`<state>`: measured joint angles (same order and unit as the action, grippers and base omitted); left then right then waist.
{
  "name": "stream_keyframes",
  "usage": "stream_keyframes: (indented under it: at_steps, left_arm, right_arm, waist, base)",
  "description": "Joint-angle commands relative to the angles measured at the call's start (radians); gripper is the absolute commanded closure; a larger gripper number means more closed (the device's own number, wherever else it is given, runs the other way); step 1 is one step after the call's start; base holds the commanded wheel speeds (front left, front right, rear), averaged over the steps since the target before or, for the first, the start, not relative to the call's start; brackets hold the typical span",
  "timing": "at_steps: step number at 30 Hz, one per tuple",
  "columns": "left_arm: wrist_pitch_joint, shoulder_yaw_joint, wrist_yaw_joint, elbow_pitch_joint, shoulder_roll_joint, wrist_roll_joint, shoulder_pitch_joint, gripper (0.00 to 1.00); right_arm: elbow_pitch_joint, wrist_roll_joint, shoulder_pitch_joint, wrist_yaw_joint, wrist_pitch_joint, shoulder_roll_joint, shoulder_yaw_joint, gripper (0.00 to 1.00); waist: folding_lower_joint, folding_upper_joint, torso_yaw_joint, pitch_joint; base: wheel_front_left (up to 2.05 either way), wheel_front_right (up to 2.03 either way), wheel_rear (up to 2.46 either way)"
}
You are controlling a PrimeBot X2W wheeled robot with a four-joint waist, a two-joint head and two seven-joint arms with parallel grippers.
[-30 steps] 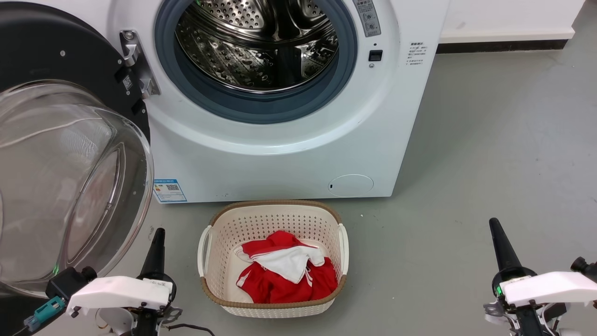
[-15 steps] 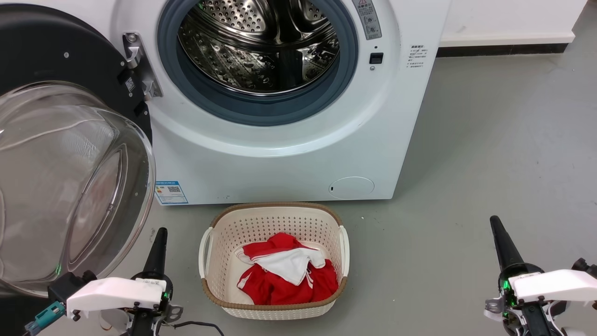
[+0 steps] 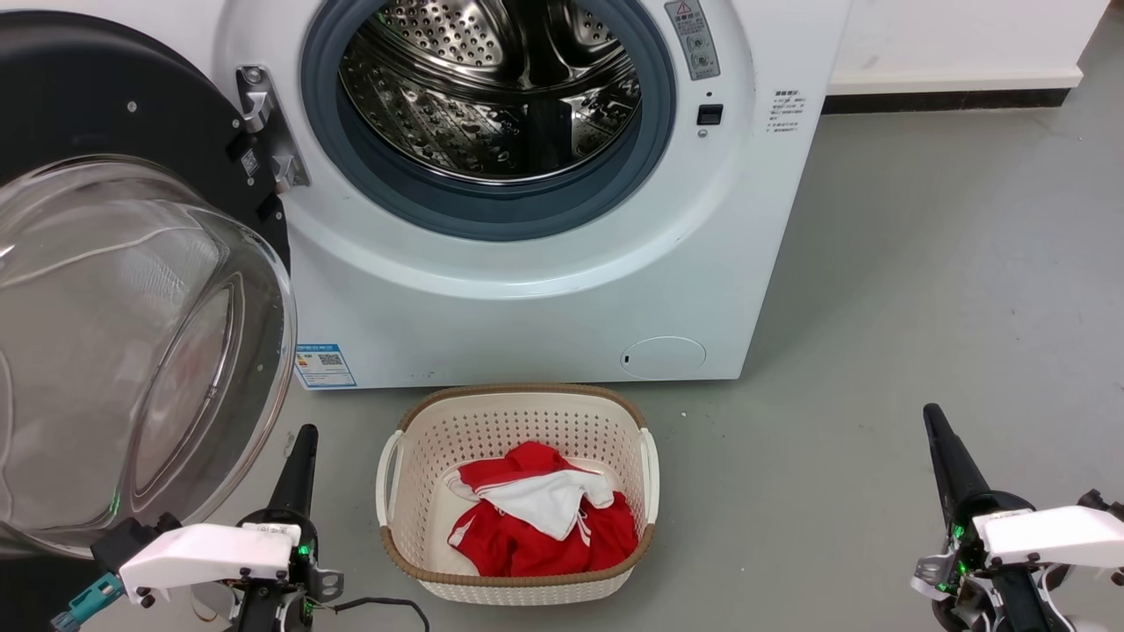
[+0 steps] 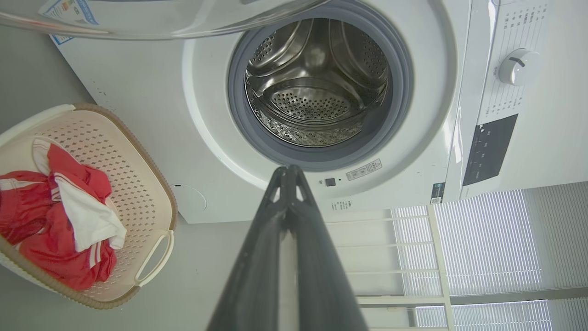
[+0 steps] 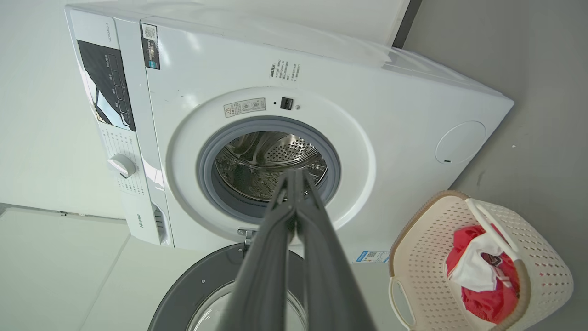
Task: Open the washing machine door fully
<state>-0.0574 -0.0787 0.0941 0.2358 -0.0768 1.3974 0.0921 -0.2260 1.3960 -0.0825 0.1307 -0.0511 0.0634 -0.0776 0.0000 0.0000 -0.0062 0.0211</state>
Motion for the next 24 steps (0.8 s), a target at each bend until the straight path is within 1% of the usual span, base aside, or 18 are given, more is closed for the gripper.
stream_keyframes:
  at_steps: [1,24]
  left_arm:
    - [-0.005,-0.008,0.006,0.000,0.005,0.019,0.019,1.00]
    - [-0.049,-0.033,0.034,0.008,0.024,0.179,0.019,1.00]
  right_arm:
    - [0.001,0.021,-0.018,0.000,-0.003,0.004,-0.003,1.00]
    - [-0.016,0.193,-0.027,0.000,-0.043,0.001,-0.017,1.00]
  waist:
    - [0.0000,0.0000,0.000,-0.001]
    - [0.0000,0.0000,0.005,-0.014]
  base:
    - [0.00,0.00,0.00]
    - [0.00,0.00,0.00]
